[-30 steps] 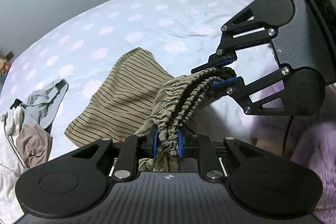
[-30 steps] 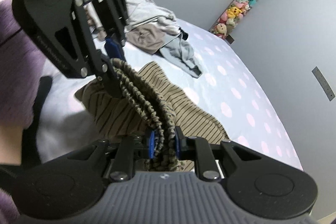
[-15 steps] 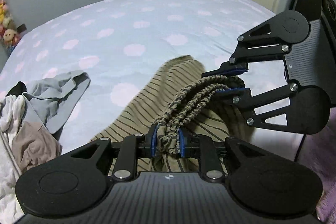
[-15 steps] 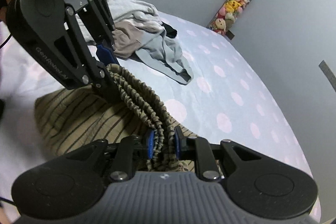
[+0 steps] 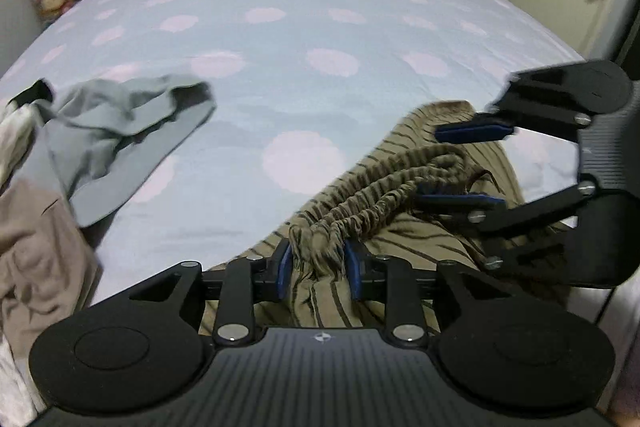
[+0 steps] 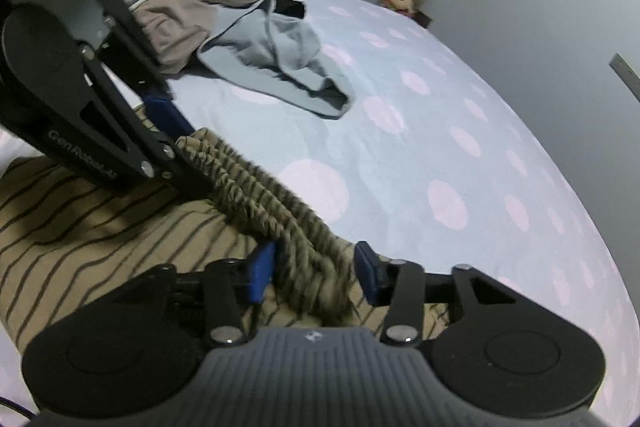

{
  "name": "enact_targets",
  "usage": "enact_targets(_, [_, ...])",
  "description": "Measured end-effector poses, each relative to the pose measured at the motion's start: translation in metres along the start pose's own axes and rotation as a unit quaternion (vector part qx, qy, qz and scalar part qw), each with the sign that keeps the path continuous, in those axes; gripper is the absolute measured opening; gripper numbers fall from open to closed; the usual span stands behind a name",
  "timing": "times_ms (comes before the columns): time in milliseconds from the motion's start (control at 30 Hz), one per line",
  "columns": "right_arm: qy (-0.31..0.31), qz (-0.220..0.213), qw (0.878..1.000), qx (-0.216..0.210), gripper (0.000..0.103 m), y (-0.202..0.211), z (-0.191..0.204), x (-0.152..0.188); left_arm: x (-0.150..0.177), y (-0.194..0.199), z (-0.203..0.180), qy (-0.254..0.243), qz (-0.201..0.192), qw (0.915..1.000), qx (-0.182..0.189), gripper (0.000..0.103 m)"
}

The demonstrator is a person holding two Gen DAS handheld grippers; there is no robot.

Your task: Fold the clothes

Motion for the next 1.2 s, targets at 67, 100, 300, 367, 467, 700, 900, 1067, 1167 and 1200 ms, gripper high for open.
enact_targets(67, [-0.017,-0.001,1.0,0.006,0.049,0.007,-0.005,0.002,-0.001,0.011,0.004,0.027,-0.03,0.9992,0.0,0.028])
enact_targets(100, [-0.028,-0.002,1.0,0.009,0.049,0.011,-0.008,0.003,-0.002,0.017,0.005,0.038,-0.044,0.9983,-0.001,0.029])
enact_targets(300, [-0.109,0.004,0.994,0.013,0.05,0.052,-0.027,0.023,0.009,0.059,-0.01,0.059,-0.06,0.9964,0.0,0.043])
enact_targets(367, [-0.143,0.013,0.99,0.01,0.05,0.065,-0.03,0.038,0.013,0.073,-0.015,0.066,-0.065,0.9957,0.0,0.045])
enact_targets(467, [-0.188,0.027,0.982,0.002,0.05,0.083,-0.03,0.063,0.033,0.082,-0.024,0.082,-0.038,0.9958,0.014,0.045])
enact_targets(700, [-0.279,0.067,0.958,-0.017,0.058,0.106,-0.025,0.117,0.079,0.082,-0.048,0.096,0.071,0.9921,0.038,0.049])
enact_targets(900, [-0.301,0.084,0.949,-0.032,0.055,0.093,-0.022,0.131,0.096,0.057,-0.059,0.075,0.126,0.9892,0.007,0.038])
enact_targets(1067, [-0.31,0.092,0.945,-0.041,0.006,0.082,-0.02,0.136,0.097,0.049,-0.062,0.067,0.132,0.989,0.0,0.012])
enact_targets(1167, [-0.312,0.077,0.947,-0.021,0.003,0.09,-0.03,0.131,0.088,0.063,-0.062,0.049,0.117,0.9919,-0.014,0.009])
enact_targets(1200, [-0.308,0.072,0.948,-0.013,0.002,0.093,-0.034,0.128,0.083,0.068,-0.063,0.042,0.111,0.9927,-0.019,0.008])
Point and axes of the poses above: each gripper's, at about its wrist camera, not at the fingertips, and y roughly against the way its jaws point, z to its left, x to its underside, the point moved 5 cm from there along -y, roughly the way its jaws point, and after that the axes turned 8 degrees about x, right-handed, at the moved point
